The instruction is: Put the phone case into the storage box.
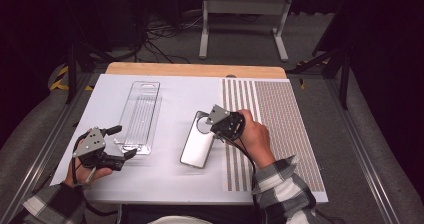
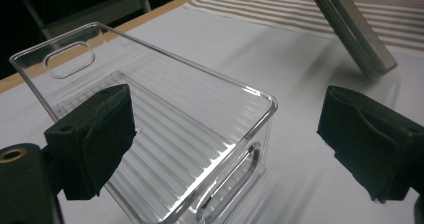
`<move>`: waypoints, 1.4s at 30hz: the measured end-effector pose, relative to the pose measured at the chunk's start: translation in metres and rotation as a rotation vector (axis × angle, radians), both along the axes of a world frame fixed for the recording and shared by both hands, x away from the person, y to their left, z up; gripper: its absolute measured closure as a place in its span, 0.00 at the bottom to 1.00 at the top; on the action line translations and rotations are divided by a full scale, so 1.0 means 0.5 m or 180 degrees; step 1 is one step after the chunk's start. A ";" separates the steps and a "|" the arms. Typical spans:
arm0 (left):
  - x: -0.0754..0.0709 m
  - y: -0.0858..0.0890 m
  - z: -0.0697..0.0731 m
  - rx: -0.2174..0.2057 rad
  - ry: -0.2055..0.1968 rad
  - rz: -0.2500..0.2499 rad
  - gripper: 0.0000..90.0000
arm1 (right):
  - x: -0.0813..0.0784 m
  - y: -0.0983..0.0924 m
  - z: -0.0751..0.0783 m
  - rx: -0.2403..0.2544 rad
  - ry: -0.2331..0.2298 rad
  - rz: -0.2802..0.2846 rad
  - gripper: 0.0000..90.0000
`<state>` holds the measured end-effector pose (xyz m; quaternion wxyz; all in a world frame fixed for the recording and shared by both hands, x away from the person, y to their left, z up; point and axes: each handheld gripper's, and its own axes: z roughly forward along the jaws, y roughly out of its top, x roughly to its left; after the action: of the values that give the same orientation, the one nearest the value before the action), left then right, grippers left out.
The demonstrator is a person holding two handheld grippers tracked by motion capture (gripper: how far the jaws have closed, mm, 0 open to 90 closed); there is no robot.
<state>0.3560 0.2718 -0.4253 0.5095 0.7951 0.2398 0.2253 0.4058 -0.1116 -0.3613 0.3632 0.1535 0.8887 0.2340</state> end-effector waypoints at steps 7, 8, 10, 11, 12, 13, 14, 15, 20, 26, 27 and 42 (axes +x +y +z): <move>0.010 -0.027 0.042 -0.0145 -0.0013 -0.0025 0.10 | -0.015 0.007 0.015 0.0071 -0.0196 0.0021 0.99; 0.012 -0.032 0.047 -0.0156 -0.0021 -0.0007 0.10 | -0.017 0.008 0.016 0.0084 -0.0226 0.0011 0.99; 0.017 -0.042 0.057 -0.0204 0.0014 -0.0052 0.10 | -0.020 0.012 0.019 0.0067 -0.0279 0.0030 0.99; 0.020 -0.050 0.062 -0.0191 0.0021 -0.0048 0.10 | -0.022 0.014 0.020 0.0065 -0.0299 0.0026 0.99; 0.024 -0.056 0.067 -0.0183 0.0019 -0.0067 0.11 | -0.025 0.017 0.021 0.0070 -0.0333 0.0033 0.99; 0.026 -0.062 0.070 -0.0216 0.0039 -0.0100 0.11 | -0.026 0.019 0.022 0.0078 -0.0336 0.0057 0.99; 0.026 -0.062 0.070 -0.0216 0.0039 -0.0100 0.12 | -0.026 0.019 0.022 0.0078 -0.0336 0.0057 0.99; 0.030 -0.070 0.074 -0.0214 0.0049 -0.0116 0.12 | -0.028 0.021 0.022 0.0076 -0.0333 0.0073 0.99; 0.042 -0.104 0.081 -0.0118 0.0073 -0.0250 0.12 | -0.036 0.036 0.021 0.0043 -0.0415 0.0113 0.99; 0.051 -0.142 0.091 -0.0093 0.0137 -0.0359 0.13 | -0.044 0.053 0.019 -0.0011 -0.0488 0.0194 0.99; 0.052 -0.146 0.095 -0.0086 0.0124 -0.0397 0.13 | -0.045 0.056 0.018 -0.0003 -0.0504 0.0208 0.99; 0.075 -0.208 0.121 0.0030 0.0159 -0.0405 0.26 | -0.066 0.087 0.015 -0.0107 -0.0704 0.0288 0.99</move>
<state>0.3936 0.1680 -0.3646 0.5129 0.8165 0.2004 0.1736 0.3726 -0.0680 -0.3540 0.4506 0.0804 0.8531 0.2506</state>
